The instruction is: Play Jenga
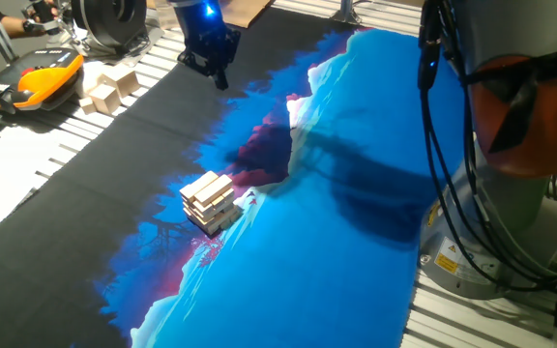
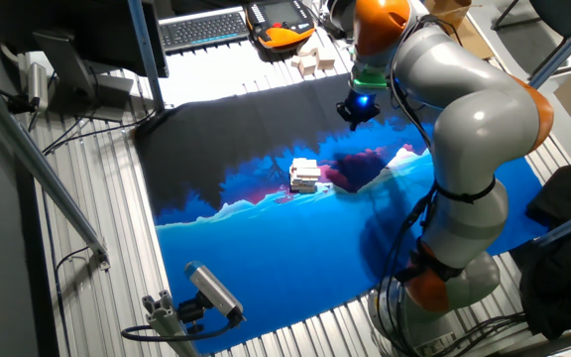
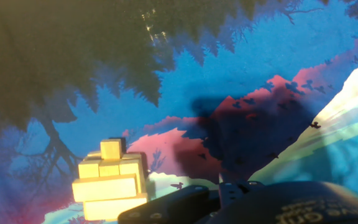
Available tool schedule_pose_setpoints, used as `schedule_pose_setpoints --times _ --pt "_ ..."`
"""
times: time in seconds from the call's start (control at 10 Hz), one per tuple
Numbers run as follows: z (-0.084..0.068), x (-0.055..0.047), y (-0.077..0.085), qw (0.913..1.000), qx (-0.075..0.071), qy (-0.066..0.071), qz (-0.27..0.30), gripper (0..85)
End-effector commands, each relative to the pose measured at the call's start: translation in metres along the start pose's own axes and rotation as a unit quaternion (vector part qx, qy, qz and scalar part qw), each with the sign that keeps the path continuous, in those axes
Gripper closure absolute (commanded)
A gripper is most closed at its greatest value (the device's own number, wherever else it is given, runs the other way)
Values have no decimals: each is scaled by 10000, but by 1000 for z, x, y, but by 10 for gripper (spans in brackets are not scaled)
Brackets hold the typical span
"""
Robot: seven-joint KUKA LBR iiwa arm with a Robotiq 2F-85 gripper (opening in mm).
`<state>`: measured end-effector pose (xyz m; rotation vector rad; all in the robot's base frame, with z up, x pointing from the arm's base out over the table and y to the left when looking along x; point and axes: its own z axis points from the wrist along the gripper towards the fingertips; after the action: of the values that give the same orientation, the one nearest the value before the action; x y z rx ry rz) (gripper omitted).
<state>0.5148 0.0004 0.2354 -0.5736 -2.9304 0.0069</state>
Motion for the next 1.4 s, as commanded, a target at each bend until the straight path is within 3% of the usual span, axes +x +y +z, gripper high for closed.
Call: schedule_pose_setpoints --times 0.0,0.3,0.5,0.7,0.9,1.1,1.3 --pt "0 0 0 9995 -267 -59 143 850" --pt "0 0 0 9961 -743 208 436 850" --pt "0 0 0 9953 -693 262 616 850" --pt "0 0 0 9961 -529 -28 703 850" --pt "0 0 0 9931 -688 -108 944 850" --pt "0 0 0 9945 -442 -102 947 850" --pt "0 0 0 9949 -353 -126 933 850"
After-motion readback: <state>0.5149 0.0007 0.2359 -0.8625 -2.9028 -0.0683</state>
